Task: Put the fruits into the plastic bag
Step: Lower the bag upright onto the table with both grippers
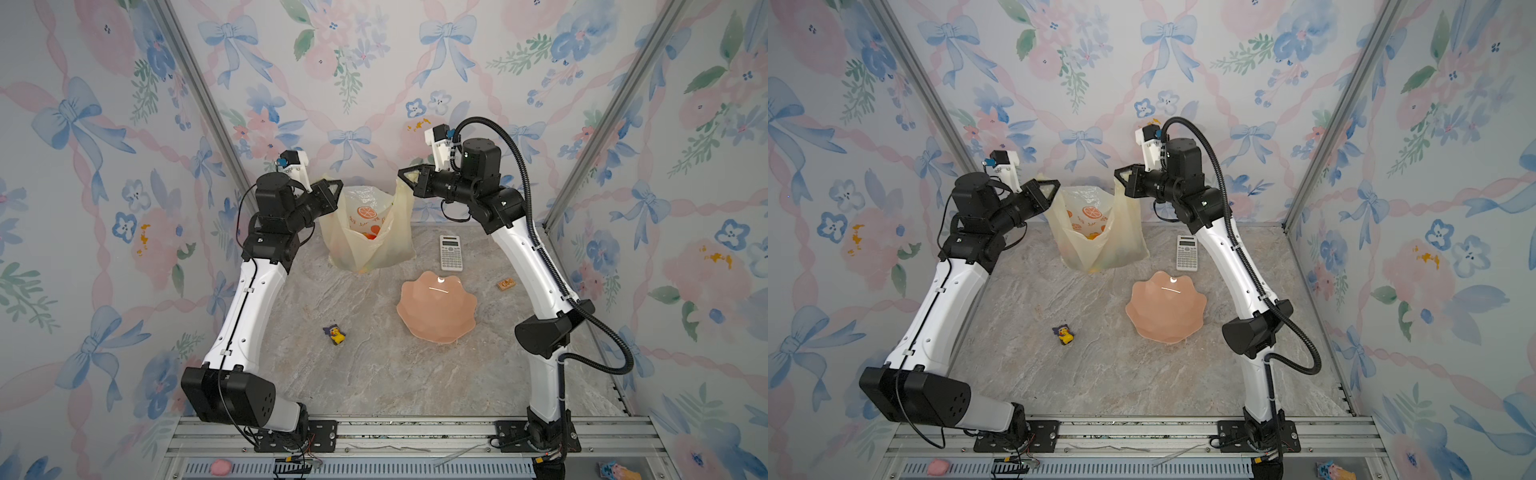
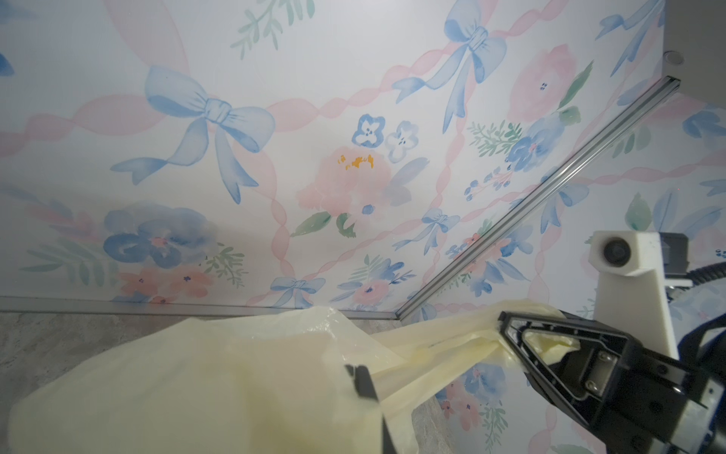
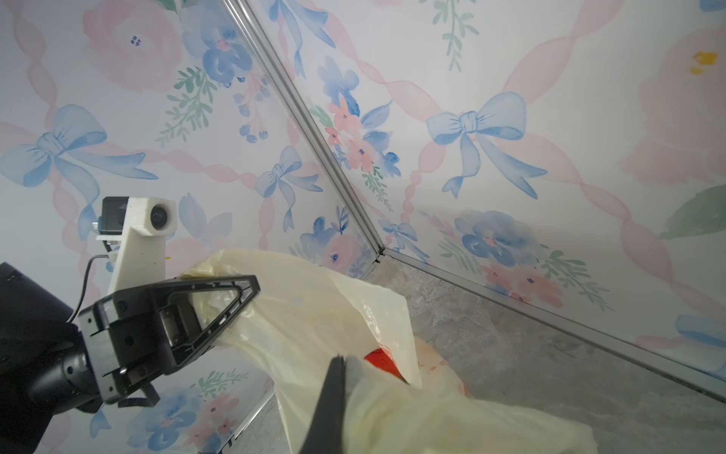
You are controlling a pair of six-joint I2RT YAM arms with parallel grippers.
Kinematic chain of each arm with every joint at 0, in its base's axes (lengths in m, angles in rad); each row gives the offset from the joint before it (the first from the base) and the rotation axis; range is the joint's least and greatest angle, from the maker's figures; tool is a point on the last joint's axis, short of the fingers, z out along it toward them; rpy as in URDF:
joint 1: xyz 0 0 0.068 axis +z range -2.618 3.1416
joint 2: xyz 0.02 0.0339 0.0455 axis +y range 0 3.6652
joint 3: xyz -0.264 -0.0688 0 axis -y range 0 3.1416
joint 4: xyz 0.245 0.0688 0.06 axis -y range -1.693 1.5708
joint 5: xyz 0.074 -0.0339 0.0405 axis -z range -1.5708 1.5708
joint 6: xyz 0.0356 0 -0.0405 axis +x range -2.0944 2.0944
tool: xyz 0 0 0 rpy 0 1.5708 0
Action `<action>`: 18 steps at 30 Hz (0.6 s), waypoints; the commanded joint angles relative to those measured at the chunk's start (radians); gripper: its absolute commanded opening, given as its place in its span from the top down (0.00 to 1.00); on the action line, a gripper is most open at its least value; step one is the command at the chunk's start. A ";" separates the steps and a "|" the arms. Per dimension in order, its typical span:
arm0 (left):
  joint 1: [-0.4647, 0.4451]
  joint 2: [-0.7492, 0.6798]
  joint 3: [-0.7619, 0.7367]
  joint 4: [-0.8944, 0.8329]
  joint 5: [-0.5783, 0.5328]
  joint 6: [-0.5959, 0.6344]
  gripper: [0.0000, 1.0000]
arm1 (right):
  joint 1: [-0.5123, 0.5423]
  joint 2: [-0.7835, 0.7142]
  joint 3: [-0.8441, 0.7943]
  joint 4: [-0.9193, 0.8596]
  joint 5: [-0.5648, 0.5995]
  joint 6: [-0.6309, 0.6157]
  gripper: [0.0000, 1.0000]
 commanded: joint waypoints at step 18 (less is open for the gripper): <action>-0.097 -0.048 -0.161 0.081 0.046 0.021 1.00 | -0.039 -0.083 -0.249 0.094 -0.077 0.011 1.00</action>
